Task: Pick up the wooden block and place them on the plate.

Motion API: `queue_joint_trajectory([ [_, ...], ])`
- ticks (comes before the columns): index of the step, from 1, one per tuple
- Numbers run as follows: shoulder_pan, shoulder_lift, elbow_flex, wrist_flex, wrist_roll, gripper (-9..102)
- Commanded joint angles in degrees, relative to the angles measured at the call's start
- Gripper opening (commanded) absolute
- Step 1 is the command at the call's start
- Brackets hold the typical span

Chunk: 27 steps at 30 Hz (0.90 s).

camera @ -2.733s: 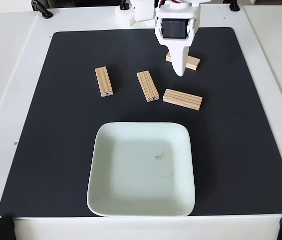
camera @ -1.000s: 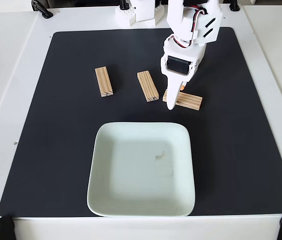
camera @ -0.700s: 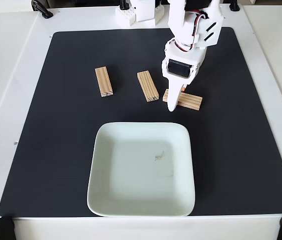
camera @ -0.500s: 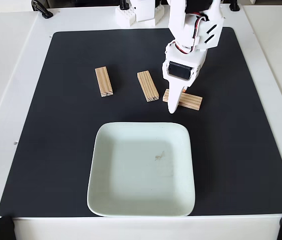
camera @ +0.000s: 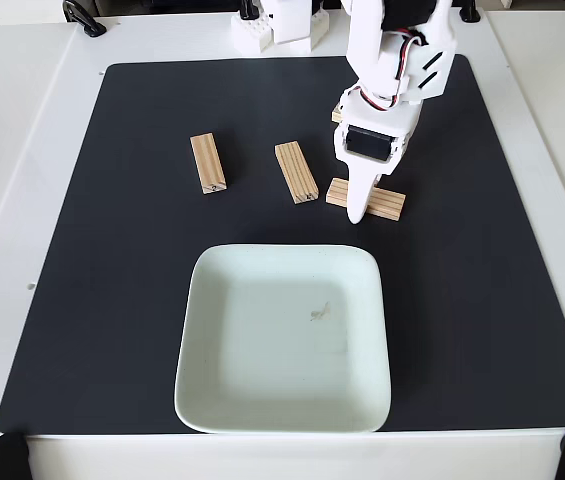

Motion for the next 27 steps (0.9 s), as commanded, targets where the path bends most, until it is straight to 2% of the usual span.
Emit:
queue_joint_trajectory([
  [1,0.09,0.53,-1.93,0.44,-0.18,2],
  [2,0.09,0.53,-1.76,0.44,-0.18,-2],
  [4,0.09,0.53,-1.49,0.53,-0.18,1],
  [12,0.09,2.29,-1.49,0.53,-0.18,0],
  [16,0.00,9.40,1.05,-0.18,-1.05,0],
  [22,-1.58,26.89,10.90,-0.35,-11.95,0],
  [27,0.09,42.19,18.98,-3.43,-26.37,0],
])
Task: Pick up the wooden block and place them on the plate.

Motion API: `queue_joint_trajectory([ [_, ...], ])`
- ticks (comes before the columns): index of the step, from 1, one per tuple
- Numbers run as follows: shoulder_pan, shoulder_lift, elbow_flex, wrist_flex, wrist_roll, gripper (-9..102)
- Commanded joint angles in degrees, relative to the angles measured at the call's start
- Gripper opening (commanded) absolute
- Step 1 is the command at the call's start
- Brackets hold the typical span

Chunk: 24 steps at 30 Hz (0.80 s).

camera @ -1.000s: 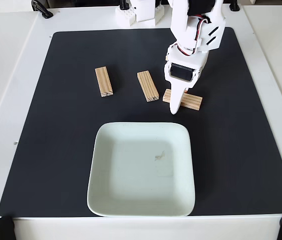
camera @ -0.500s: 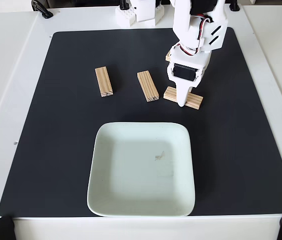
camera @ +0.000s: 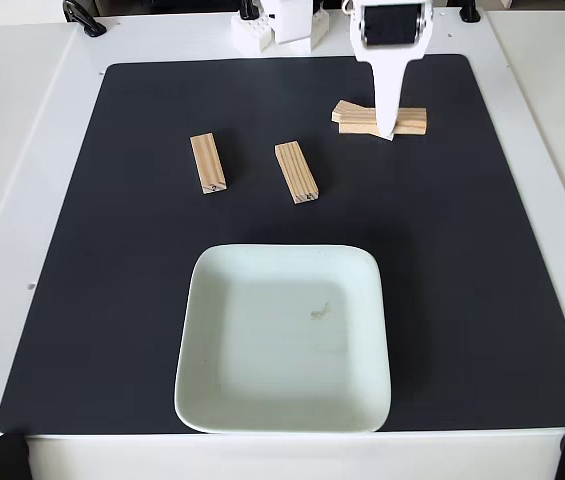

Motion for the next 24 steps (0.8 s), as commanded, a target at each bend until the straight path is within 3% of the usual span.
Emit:
queue_joint_trajectory([
  [1,2.46,13.10,4.66,-4.92,-10.55,0],
  [8,10.28,30.06,19.25,-27.95,-27.51,0],
  [12,15.56,32.08,25.49,-42.36,-30.94,0],
  [15,17.84,27.69,24.70,-48.78,-30.94,0],
  [19,19.07,15.64,13.01,-48.08,-30.15,0],
  [24,19.07,-5.45,-8.53,-39.11,-29.88,0],
])
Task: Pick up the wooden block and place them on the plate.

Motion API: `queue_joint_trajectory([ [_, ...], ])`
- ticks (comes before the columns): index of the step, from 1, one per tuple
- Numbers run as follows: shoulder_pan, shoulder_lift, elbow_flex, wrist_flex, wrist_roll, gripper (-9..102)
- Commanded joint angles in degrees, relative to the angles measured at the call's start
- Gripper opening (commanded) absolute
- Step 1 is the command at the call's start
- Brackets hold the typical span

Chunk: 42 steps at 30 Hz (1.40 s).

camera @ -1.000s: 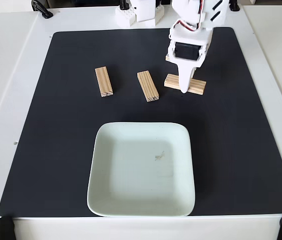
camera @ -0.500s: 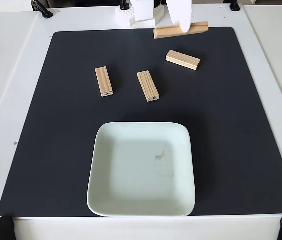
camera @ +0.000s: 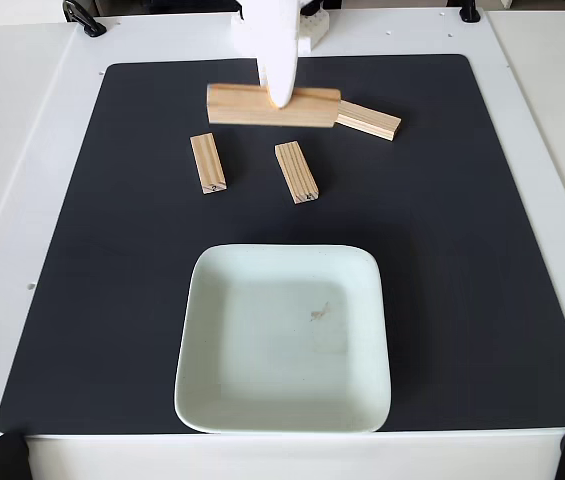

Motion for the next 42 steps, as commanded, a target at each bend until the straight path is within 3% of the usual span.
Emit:
queue_joint_trajectory([
  [1,0.26,-13.89,-18.11,5.19,1.41,0],
  [9,-0.53,-45.70,-55.99,12.30,4.66,0],
  [15,-0.62,-62.23,-72.86,12.39,4.39,0],
  [33,-0.44,-68.47,-76.90,11.87,5.01,0],
  [36,-0.09,-68.38,-76.90,12.57,5.01,9],
  [42,0.26,-68.29,-76.11,12.57,5.01,41],
])
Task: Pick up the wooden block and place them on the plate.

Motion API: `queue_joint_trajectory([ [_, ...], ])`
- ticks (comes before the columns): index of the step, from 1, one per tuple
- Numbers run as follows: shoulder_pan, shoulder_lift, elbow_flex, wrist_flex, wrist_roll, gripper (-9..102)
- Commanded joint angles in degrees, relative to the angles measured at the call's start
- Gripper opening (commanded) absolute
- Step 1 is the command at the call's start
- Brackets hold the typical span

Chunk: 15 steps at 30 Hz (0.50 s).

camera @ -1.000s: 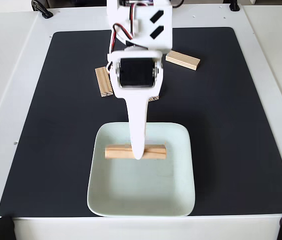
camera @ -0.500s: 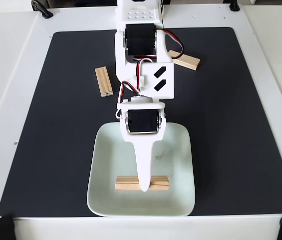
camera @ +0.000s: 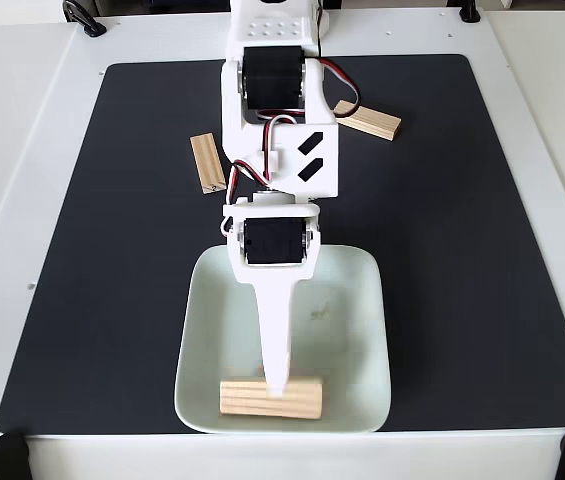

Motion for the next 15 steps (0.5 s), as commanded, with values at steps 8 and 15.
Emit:
queue_joint_trajectory([
  [8,-0.09,8.26,2.99,0.35,0.44,34],
  [15,-0.62,28.74,24.26,0.35,2.29,1],
])
